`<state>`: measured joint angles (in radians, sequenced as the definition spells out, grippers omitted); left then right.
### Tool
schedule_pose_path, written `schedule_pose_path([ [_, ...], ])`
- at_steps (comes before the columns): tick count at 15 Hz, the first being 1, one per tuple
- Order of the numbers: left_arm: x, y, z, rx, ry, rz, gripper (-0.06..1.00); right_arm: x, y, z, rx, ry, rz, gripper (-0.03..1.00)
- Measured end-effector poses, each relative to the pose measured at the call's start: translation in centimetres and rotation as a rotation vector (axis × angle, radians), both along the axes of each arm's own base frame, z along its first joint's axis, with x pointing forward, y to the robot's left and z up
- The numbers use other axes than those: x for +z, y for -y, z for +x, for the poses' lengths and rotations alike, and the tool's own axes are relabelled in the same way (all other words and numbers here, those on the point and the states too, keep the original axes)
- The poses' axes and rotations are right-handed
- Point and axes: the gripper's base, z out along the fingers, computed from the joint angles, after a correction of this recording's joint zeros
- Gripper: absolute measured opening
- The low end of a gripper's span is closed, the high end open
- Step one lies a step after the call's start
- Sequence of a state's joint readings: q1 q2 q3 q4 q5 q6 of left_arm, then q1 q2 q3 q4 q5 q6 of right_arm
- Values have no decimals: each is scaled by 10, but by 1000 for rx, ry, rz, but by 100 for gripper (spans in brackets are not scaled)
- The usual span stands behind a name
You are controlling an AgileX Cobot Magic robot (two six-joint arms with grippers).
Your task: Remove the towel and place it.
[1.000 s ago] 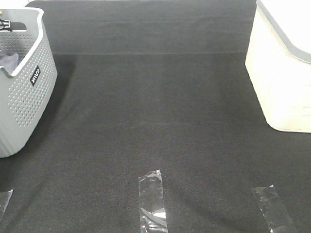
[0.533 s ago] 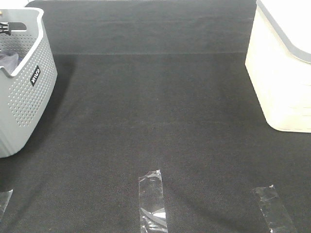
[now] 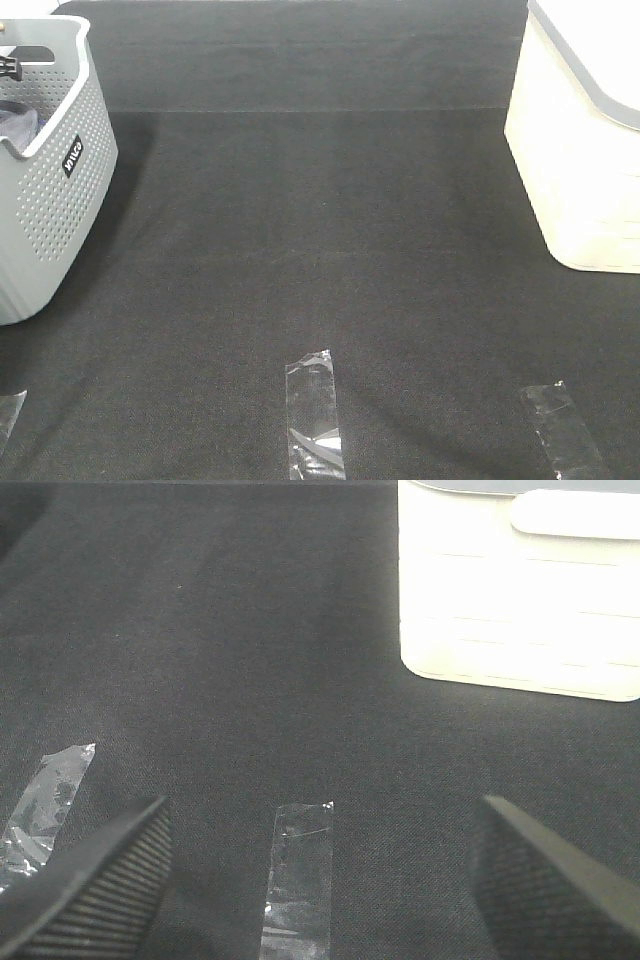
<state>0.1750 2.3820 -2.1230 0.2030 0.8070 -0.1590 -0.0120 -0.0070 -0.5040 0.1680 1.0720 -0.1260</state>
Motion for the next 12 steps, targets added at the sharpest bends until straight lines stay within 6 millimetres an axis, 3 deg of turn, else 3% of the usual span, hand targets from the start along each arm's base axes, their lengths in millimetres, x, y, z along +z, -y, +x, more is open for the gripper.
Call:
schedule_pose_path([
  [4, 22, 1, -4, 1, 35, 7, 0, 0, 0, 0, 0, 0, 0, 77],
  [9, 66, 9, -15, -45, 82, 18, 0, 0, 0, 0, 0, 0, 0, 77],
  [11, 99, 20, -24, -99, 137, 26, 0, 0, 0, 0, 0, 0, 0, 77],
  [12, 127, 30, -33, -157, 184, 46, 0, 0, 0, 0, -1, 0, -1, 77],
])
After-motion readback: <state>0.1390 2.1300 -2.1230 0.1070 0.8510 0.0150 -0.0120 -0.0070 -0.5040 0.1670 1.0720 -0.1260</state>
